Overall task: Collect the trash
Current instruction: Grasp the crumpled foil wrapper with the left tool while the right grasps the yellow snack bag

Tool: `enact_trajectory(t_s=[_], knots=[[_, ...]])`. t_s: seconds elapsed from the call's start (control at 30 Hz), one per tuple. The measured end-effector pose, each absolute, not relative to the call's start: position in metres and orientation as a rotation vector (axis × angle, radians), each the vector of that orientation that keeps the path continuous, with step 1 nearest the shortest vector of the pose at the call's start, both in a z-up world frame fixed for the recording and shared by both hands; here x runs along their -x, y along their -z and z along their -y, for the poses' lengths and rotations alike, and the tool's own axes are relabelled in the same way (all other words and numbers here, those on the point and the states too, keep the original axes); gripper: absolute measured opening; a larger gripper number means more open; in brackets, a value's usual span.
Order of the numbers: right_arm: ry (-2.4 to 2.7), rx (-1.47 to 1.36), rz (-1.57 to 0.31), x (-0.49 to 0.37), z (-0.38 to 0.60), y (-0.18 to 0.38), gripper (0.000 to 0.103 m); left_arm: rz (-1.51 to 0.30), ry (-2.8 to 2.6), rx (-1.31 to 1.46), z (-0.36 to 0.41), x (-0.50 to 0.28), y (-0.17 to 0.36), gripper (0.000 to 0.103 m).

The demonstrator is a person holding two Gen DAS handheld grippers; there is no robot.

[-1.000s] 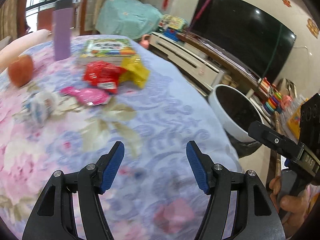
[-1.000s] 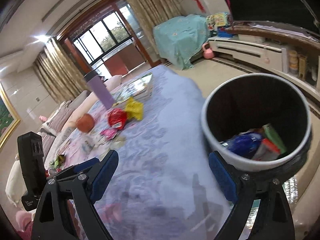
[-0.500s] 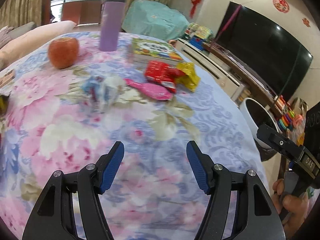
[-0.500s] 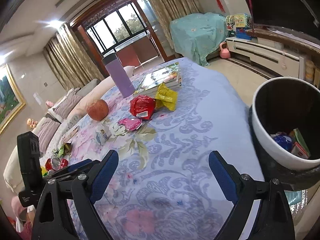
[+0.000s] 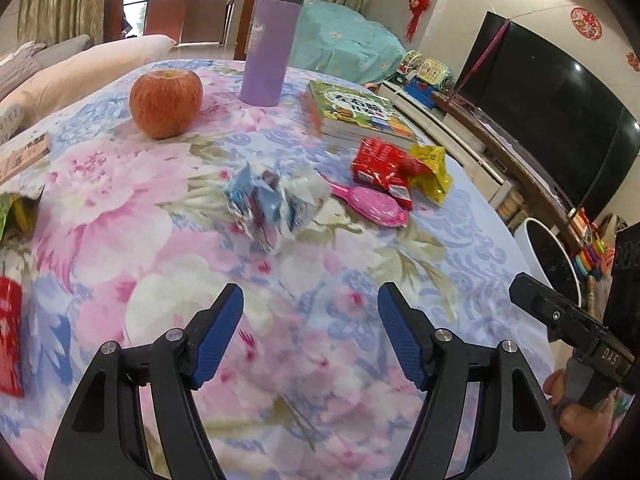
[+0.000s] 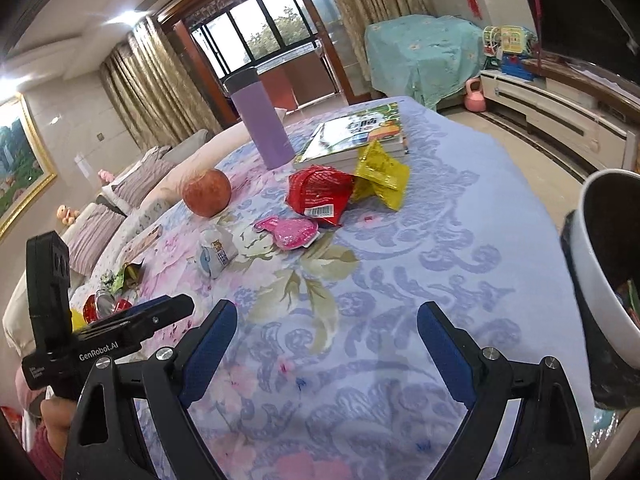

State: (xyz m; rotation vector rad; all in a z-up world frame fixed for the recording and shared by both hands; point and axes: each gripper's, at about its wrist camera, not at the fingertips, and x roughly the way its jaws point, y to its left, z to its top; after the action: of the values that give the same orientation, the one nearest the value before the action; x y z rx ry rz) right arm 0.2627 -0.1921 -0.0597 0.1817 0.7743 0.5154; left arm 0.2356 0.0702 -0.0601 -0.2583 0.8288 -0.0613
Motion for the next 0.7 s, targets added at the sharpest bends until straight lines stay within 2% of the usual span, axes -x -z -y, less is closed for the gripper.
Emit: enact_trajectory(t_s=[0.7], knots=[[-0.448, -0.243, -0.787, -0.375, 0.2, 0.066, 0.09, -0.839, 0.037, 0.222, -0.077, -0.306, 0.072, 0.072]])
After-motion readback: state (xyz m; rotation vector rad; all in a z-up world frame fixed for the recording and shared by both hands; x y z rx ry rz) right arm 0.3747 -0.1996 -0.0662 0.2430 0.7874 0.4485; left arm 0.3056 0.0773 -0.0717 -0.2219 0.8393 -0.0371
